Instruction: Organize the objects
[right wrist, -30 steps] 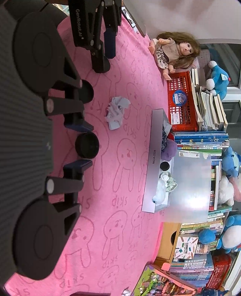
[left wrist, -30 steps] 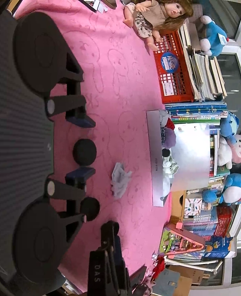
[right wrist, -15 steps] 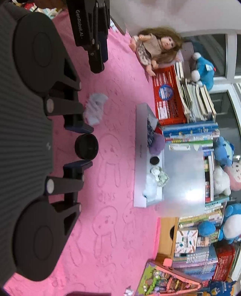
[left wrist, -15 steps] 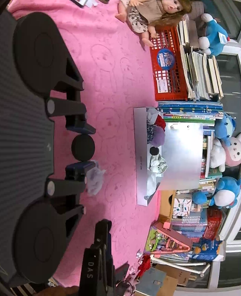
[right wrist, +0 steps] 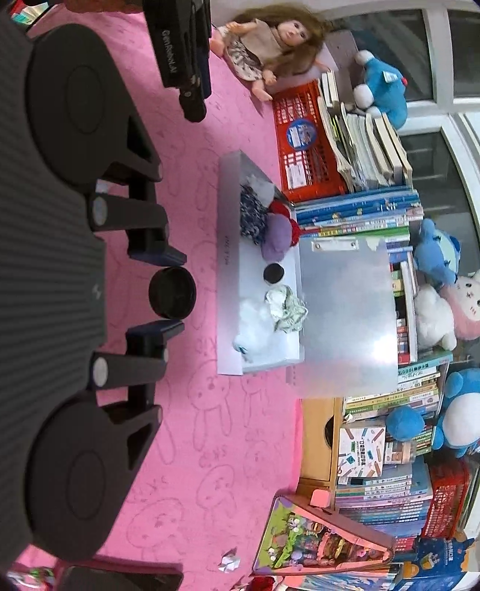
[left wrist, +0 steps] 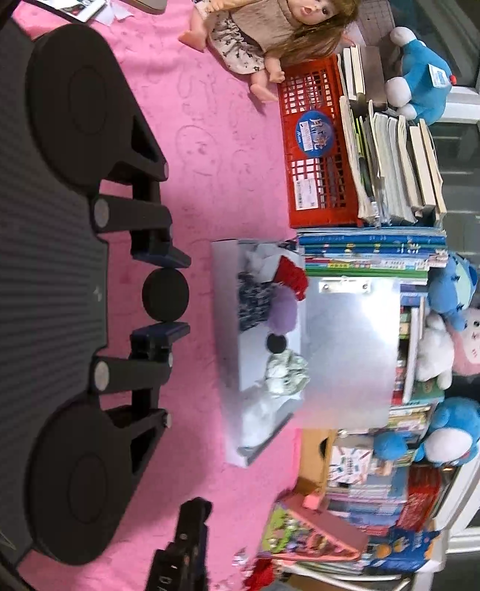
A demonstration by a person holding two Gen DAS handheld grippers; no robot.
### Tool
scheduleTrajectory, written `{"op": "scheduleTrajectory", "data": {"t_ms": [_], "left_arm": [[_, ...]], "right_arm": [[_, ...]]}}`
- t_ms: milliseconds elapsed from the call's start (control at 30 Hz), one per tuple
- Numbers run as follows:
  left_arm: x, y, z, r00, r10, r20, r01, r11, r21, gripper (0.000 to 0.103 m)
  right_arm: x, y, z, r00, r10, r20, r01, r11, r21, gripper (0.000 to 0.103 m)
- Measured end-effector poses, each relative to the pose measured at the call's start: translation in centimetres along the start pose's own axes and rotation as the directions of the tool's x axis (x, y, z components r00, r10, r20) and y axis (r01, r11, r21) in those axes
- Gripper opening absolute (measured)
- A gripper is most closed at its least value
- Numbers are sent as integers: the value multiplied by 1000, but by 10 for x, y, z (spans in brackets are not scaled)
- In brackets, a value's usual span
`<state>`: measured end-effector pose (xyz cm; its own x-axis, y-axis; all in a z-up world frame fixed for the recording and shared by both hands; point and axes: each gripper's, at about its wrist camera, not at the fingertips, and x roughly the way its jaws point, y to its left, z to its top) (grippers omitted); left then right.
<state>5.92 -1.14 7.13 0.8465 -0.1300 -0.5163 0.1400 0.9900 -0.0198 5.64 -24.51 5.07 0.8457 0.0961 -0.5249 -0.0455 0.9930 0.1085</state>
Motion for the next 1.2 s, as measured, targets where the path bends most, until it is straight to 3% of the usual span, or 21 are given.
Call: {"op": "scheduleTrajectory", "data": {"t_ms": [467, 1033, 1200], "left_arm": [[32, -2, 55, 998, -2, 56, 2, 1000, 4, 37], [100, 2, 83, 999, -24, 37, 25, 999, -30, 37], [113, 2, 86, 999, -32, 36, 32, 999, 0, 37]], "right_arm": [[45, -6, 45, 999, -1, -38, 4, 998, 63, 36], [99, -6, 83, 997, -37, -63, 42, 996, 79, 37], [112, -11, 87, 996, -38, -78, 45, 994, 97, 37]]}}
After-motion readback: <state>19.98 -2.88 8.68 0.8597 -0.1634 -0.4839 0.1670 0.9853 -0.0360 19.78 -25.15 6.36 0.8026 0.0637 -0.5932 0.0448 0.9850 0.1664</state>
